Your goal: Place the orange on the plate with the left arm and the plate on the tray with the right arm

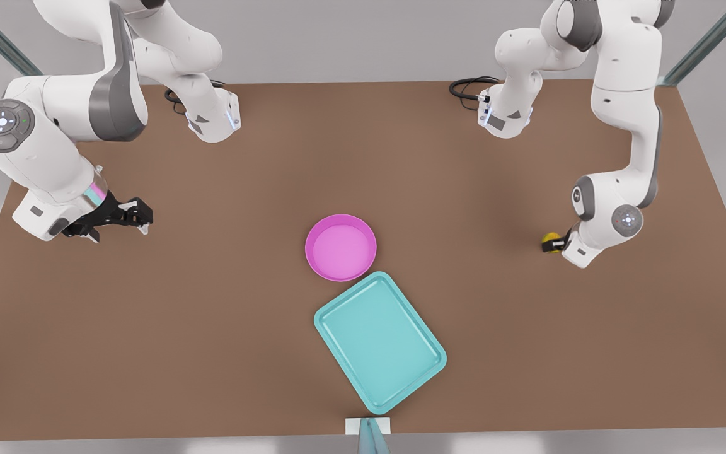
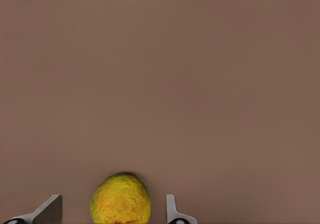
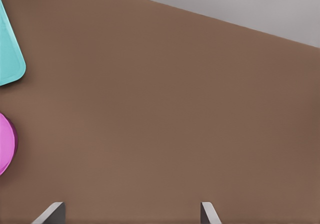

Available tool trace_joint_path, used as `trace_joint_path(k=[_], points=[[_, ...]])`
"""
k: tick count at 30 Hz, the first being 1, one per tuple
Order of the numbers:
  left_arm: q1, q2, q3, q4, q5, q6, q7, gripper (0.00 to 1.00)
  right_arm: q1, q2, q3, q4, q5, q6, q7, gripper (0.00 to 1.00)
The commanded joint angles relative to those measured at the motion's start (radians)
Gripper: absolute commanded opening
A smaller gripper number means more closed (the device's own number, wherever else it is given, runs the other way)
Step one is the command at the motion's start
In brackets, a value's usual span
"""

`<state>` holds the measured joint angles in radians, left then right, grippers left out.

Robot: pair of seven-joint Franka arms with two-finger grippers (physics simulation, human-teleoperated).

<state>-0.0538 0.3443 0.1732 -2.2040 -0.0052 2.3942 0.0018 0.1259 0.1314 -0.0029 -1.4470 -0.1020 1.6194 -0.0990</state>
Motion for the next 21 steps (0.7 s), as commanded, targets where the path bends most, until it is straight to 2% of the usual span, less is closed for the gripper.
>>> trace_joint_path(k=[1, 17, 19, 21], points=[[0.000, 0.010, 0.000, 0.001, -0.004, 0.075, 0.050, 1.00, 0.001, -0.001, 0.000, 0.001, 0.001, 0.000, -0.008, 1.00], [0.000, 0.071, 0.002, -0.037, -0.002, 0.074, 0.050, 1.00, 0.001, 0.001, 0.001, 0.001, -0.001, -0.003, -0.013, 1.00], [0.000, 0.073, 0.002, -0.037, -0.002, 0.074, 0.050, 0.90, 0.001, 0.001, 0.001, 0.001, -0.001, -0.001, -0.015, 1.00], [0.000, 0.073, 0.002, -0.037, -0.002, 0.075, 0.050, 0.88, 0.001, 0.001, 0.003, 0.001, -0.001, -0.003, -0.015, 1.00]])
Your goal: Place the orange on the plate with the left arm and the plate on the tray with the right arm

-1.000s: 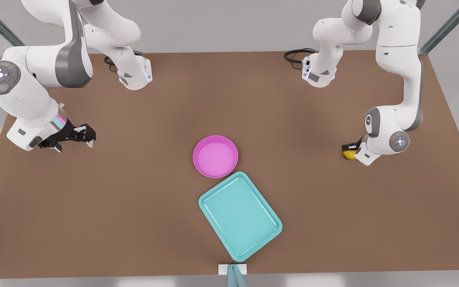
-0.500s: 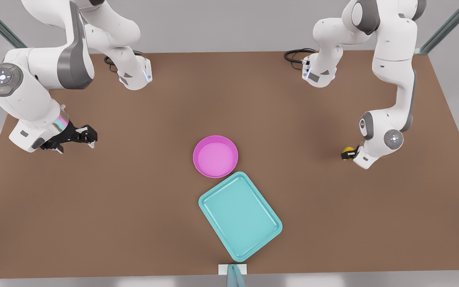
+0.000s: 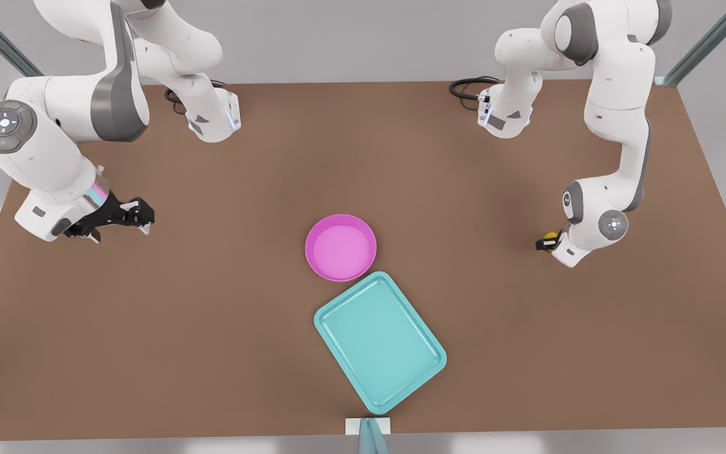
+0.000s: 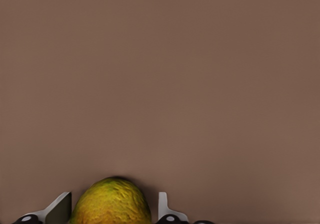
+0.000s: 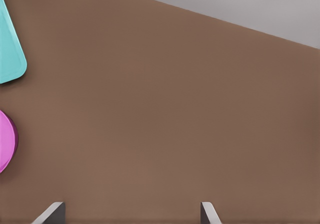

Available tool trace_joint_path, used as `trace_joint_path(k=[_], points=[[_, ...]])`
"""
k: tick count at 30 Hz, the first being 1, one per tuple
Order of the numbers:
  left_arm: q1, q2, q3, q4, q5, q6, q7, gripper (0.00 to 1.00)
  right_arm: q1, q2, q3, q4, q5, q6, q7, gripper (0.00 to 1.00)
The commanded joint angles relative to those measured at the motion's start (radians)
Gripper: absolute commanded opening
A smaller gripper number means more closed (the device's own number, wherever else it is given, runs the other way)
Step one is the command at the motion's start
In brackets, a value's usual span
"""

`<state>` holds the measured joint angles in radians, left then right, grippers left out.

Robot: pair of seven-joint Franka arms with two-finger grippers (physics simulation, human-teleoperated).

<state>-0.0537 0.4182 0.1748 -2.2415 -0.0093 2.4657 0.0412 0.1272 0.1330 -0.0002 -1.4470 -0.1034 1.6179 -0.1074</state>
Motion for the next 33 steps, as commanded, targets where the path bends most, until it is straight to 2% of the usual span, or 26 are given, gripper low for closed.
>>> trace_joint_path(k=[1, 3, 4, 6, 7, 10, 11, 12, 14, 17, 22, 24, 27, 30, 31, 33], points=[[0.002, 0.004, 0.000, 0.002, 0.002, 0.004, 0.011, 0.88, 0.000, -0.001, 0.000, 0.001, 0.001, -0.001, -0.006, 1.00], [0.002, 0.008, 0.000, 0.003, 0.002, 0.015, 0.011, 0.88, 0.000, -0.001, 0.000, 0.001, 0.001, -0.001, -0.006, 1.00], [0.002, 0.021, 0.000, 0.003, 0.002, 0.025, 0.011, 0.78, 0.000, -0.001, 0.000, 0.001, 0.001, -0.001, -0.006, 1.00], [0.000, 0.017, 0.000, 0.005, 0.002, 0.019, 0.009, 0.74, 0.000, -0.001, 0.000, 0.001, 0.001, -0.001, -0.003, 1.00], [0.002, 0.013, 0.000, 0.008, 0.002, 0.012, 0.008, 0.65, 0.000, -0.001, 0.002, 0.001, 0.001, -0.001, -0.003, 1.00], [0.000, -0.024, 0.000, 0.014, 0.002, -0.039, -0.007, 0.64, 0.000, -0.001, 0.002, 0.001, 0.001, -0.001, -0.002, 1.00], [-0.018, -0.062, 0.000, 0.046, 0.002, -0.119, -0.018, 0.64, 0.000, -0.001, 0.002, 0.001, 0.001, -0.001, -0.003, 1.00], [-0.074, -0.107, -0.001, 0.054, 0.005, -0.169, -0.024, 0.65, -0.001, -0.001, 0.002, 0.001, 0.001, -0.001, -0.006, 1.00], [-0.135, -0.108, -0.012, 0.106, 0.005, -0.237, -0.055, 0.65, 0.000, -0.001, 0.002, 0.001, 0.001, -0.001, -0.006, 1.00], [-0.363, -0.007, -0.014, 0.376, -0.009, -0.493, -0.345, 0.65, -0.001, -0.001, 0.002, 0.001, 0.001, -0.001, -0.008, 1.00], [-0.687, 0.238, -0.043, 0.763, -0.178, -0.573, -0.767, 0.65, 0.000, -0.001, 0.003, 0.001, 0.001, -0.001, -0.012, 1.00], [-0.704, 0.326, -0.126, 0.884, -0.175, -0.600, -0.896, 0.66, 0.000, -0.001, 0.002, 0.001, -0.001, -0.001, -0.012, 1.00], [-0.765, 0.461, -0.159, 1.088, -0.179, -0.596, -1.014, 0.66, 0.000, -0.001, 0.002, 0.001, 0.001, -0.001, -0.014, 1.00], [-0.765, 0.494, -0.164, 1.105, -0.179, -0.522, -1.017, 0.66, 0.034, 0.037, 0.028, 0.000, 0.001, -0.006, -0.012, 1.00], [-0.764, 0.496, -0.163, 1.105, -0.176, -0.518, -1.015, 1.00, 0.083, 0.072, 0.028, -0.001, 0.002, -0.006, -0.012, 1.00], [-0.762, 0.491, -0.159, 1.091, -0.161, -0.530, -1.006, 1.00, 0.124, 0.155, 0.052, -0.003, 0.088, 0.014, -0.012, 1.00]])
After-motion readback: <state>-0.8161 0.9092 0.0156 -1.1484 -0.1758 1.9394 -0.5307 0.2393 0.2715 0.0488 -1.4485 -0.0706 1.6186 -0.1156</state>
